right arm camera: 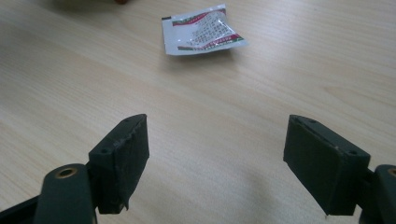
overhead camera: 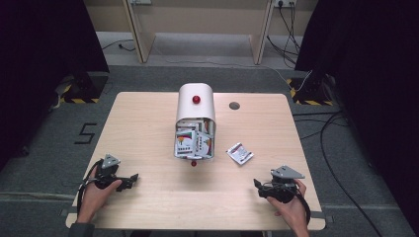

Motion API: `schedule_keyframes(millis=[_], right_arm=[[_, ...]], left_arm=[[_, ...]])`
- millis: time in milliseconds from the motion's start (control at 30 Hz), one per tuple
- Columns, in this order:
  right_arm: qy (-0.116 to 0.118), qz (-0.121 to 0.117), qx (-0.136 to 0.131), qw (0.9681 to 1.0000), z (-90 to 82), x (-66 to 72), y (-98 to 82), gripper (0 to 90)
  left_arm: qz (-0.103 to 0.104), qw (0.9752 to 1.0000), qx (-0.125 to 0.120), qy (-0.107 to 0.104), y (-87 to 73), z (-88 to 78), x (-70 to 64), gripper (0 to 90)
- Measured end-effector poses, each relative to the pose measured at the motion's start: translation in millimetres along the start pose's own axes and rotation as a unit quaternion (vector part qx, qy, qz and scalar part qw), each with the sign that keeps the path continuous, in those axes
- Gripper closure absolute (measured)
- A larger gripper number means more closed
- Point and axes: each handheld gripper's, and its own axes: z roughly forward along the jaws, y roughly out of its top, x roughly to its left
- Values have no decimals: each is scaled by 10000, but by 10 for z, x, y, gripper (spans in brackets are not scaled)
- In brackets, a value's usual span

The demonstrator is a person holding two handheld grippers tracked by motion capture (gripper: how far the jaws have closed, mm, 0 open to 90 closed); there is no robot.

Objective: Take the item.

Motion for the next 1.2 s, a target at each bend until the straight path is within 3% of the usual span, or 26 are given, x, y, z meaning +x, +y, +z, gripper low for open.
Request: schedule_keyframes(millis=[700, 833, 1200], right_arm=[[-89, -32, 311, 9995, -40, 0, -197, 183], [-93, -33, 474, 9988, -30, 2, -262, 157], [-46, -33, 387, 9992, -34, 25, -315, 137]], left_arm=[[0, 10000, -1, 0, 0, 0, 0, 0], [-1, 10000, -1, 0, 0, 0, 0, 0], [0, 10000, -1, 1, 0, 0, -1, 0]])
